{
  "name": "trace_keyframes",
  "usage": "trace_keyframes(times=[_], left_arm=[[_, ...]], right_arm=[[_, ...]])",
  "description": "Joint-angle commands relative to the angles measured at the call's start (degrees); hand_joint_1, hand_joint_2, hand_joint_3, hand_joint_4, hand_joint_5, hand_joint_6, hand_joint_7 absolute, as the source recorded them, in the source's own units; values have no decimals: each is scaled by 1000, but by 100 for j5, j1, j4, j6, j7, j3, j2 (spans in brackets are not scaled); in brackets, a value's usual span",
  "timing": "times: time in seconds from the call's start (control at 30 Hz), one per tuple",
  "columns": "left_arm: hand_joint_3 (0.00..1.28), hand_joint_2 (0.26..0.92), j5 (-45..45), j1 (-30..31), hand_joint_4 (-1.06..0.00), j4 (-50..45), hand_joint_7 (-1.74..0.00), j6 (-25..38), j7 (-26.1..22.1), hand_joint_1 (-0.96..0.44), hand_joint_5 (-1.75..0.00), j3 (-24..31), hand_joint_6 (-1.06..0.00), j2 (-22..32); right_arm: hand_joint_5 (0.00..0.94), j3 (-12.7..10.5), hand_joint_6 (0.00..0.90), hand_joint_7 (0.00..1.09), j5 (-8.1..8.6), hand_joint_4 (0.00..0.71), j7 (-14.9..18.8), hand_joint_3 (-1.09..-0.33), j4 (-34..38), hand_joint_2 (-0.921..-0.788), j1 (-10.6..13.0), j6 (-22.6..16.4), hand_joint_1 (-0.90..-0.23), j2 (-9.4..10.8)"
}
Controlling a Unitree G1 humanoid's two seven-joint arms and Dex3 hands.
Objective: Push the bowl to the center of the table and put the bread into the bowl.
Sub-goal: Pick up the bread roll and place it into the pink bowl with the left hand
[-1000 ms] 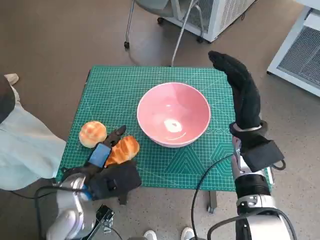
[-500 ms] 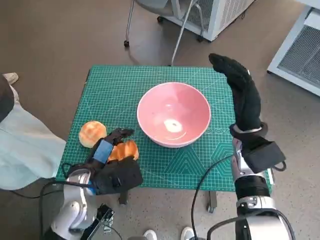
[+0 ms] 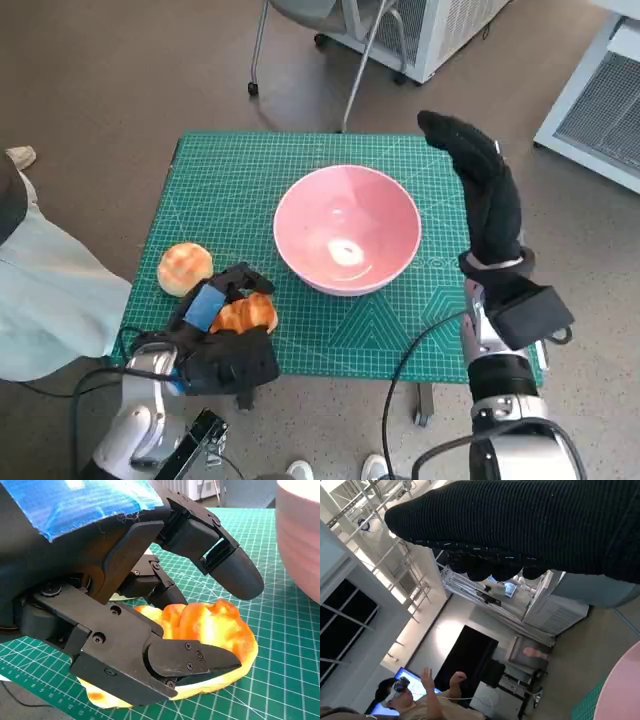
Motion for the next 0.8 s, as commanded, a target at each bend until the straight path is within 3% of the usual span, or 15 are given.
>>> trace_keyframes(times=[0.03, 0.13, 0.43, 0.53, 0.8], left_arm=[[686, 616, 21, 71, -557, -233, -1081, -86, 153, 7, -1596, 239, -651, 37], [587, 654, 18, 61, -605, -368, -1026, -92, 180, 7, -1517, 378, -674, 25], [140, 869, -148, 83, -715, -848, -951, -174, 302, 5, -1299, 884, -685, -69], [74, 898, -221, 76, -746, -1037, -982, -188, 300, 3, -1236, 1050, -676, -103], [46, 905, -327, -67, -776, -1870, -1048, -116, 151, 2, -1151, 1485, -663, -130]], right_arm=[[4, -11, 179, 904, 19, 447, 46, -629, 0, -921, 150, 89, -437, 27], [5, -15, 179, 905, 8, 448, 38, -628, 7, -921, 156, 81, -438, 28], [5, -21, 178, 907, 2, 449, 28, -625, 24, -921, 181, 74, -439, 43], [5, -24, 178, 907, -1, 449, 24, -624, 28, -921, 189, 72, -439, 42], [5, -35, 178, 907, -15, 450, 10, -625, 25, -921, 195, 57, -436, 34]])
